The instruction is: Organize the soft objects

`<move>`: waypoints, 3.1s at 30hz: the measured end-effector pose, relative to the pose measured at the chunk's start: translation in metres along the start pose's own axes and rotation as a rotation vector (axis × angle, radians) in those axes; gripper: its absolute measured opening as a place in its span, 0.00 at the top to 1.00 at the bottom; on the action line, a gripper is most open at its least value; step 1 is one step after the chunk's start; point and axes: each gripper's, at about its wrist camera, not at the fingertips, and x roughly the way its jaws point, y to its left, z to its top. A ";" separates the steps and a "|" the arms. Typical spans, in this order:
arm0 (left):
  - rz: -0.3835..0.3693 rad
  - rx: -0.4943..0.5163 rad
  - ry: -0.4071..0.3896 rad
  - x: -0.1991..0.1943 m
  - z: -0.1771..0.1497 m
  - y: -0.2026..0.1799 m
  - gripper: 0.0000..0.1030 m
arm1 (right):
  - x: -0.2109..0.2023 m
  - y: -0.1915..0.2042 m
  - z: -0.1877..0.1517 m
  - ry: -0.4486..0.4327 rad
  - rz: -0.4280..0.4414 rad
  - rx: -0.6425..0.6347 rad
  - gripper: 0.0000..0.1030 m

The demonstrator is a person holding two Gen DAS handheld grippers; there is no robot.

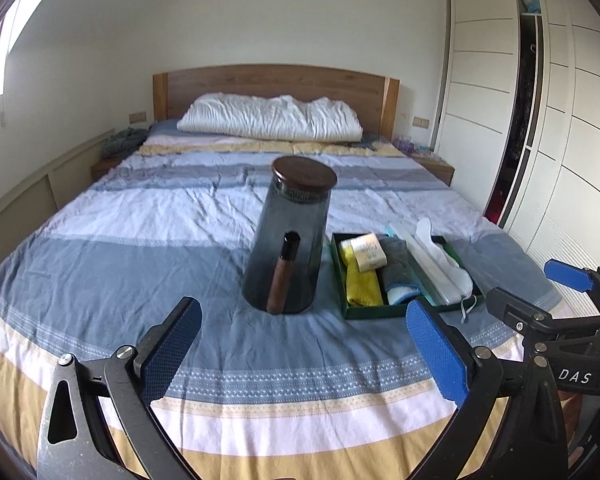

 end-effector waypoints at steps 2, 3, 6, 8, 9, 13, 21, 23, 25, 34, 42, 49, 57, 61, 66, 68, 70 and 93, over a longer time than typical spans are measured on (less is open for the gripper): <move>-0.003 -0.005 -0.015 -0.005 0.001 0.001 0.01 | -0.003 0.000 0.001 -0.005 0.000 -0.001 0.00; -0.004 -0.009 -0.028 -0.008 0.000 0.002 0.01 | -0.004 0.001 0.001 -0.007 -0.001 -0.003 0.00; 0.009 -0.012 -0.056 -0.015 0.001 0.004 0.01 | -0.009 0.002 0.001 -0.014 -0.004 -0.007 0.00; 0.007 -0.009 -0.059 -0.017 0.002 0.004 0.01 | -0.011 0.003 0.001 -0.017 -0.005 -0.010 0.00; 0.007 -0.008 -0.062 -0.019 0.002 0.004 0.01 | -0.013 0.004 0.000 -0.019 -0.005 -0.010 0.00; 0.002 -0.011 -0.062 -0.023 0.002 0.005 0.01 | -0.018 0.005 0.000 -0.025 -0.006 -0.015 0.00; 0.006 -0.007 -0.075 -0.031 0.003 0.004 0.01 | -0.024 0.008 -0.001 -0.030 -0.008 -0.027 0.00; 0.011 -0.003 -0.081 -0.032 0.003 0.003 0.01 | -0.024 0.008 -0.001 -0.029 -0.008 -0.026 0.00; 0.011 -0.003 -0.084 -0.033 0.003 0.003 0.01 | -0.024 0.009 -0.001 -0.030 -0.009 -0.027 0.00; 0.017 0.000 -0.095 -0.037 0.004 0.002 0.01 | -0.027 0.010 0.001 -0.032 -0.004 -0.034 0.00; 0.020 -0.001 -0.093 -0.038 0.004 0.002 0.01 | -0.029 0.010 0.001 -0.035 -0.001 -0.037 0.00; 0.015 -0.001 -0.093 -0.039 0.004 0.002 0.01 | -0.029 0.011 0.001 -0.036 -0.002 -0.036 0.00; 0.013 -0.001 -0.089 -0.038 0.005 0.003 0.01 | -0.029 0.011 0.001 -0.036 -0.002 -0.036 0.00; 0.010 0.000 -0.087 -0.039 0.005 0.003 0.01 | -0.029 0.011 0.000 -0.035 -0.003 -0.038 0.00; 0.011 -0.001 -0.085 -0.039 0.005 0.003 0.01 | -0.029 0.011 0.000 -0.036 -0.002 -0.037 0.00; 0.011 -0.001 -0.084 -0.039 0.004 0.003 0.01 | -0.029 0.011 0.000 -0.036 -0.002 -0.038 0.00; 0.011 0.000 -0.084 -0.039 0.004 0.004 0.01 | -0.029 0.011 0.000 -0.035 -0.003 -0.037 0.00; 0.009 0.000 -0.079 -0.037 0.002 0.003 0.01 | -0.031 0.011 0.000 -0.039 0.001 -0.046 0.00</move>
